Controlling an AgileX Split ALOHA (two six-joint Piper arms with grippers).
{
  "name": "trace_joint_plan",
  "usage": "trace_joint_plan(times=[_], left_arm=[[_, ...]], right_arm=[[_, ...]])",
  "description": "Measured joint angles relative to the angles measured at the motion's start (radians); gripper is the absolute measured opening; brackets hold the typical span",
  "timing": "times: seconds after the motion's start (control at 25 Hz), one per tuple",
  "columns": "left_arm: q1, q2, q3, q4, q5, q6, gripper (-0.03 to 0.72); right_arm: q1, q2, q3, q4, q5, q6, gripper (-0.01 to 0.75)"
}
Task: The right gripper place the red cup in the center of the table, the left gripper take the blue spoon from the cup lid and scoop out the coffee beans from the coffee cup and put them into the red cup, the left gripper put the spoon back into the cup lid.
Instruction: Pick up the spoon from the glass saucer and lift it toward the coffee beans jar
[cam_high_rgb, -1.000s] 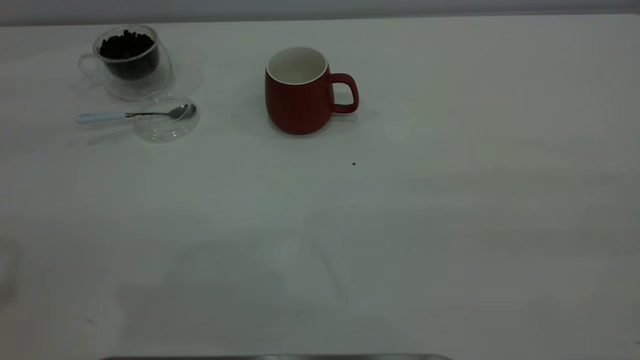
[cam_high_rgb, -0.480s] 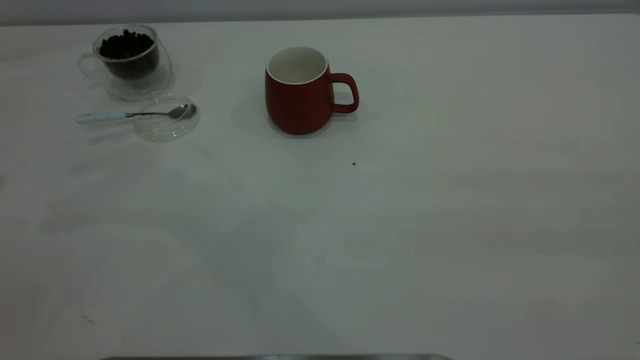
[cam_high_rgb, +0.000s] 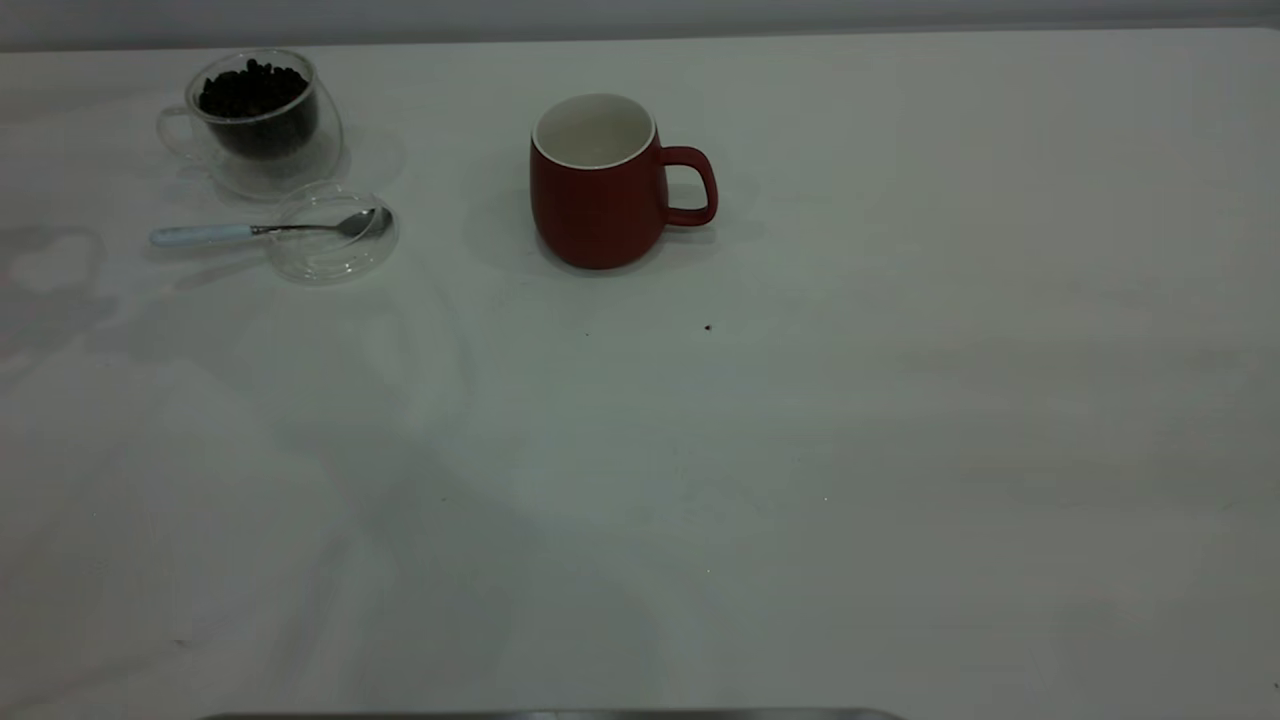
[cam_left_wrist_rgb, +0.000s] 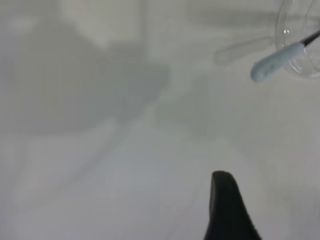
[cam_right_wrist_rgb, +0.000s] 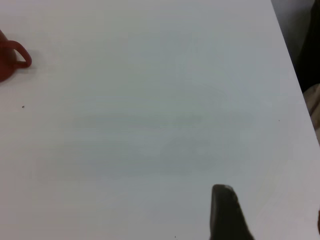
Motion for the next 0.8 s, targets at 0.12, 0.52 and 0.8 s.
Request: trace_joint_plan(times=[0.12,0.52,0.8], left_arm=[[0.0,0.054,0.0,-0.07,-0.047,0.046,0.493],[0.0,0.187,-0.003,-0.33,-0.081,0.349,0.523],[0.0,0.224,-0.004,-0.379,-0.084,0.435,0.611]], right_arm=[[0.0,0.0,0.0,0.0,0.0,0.0,0.466],[0.0,0.0,0.0,0.0,0.0,0.0,0.466],[0.0,0.0,0.0,0.0,0.0,0.0,0.466]])
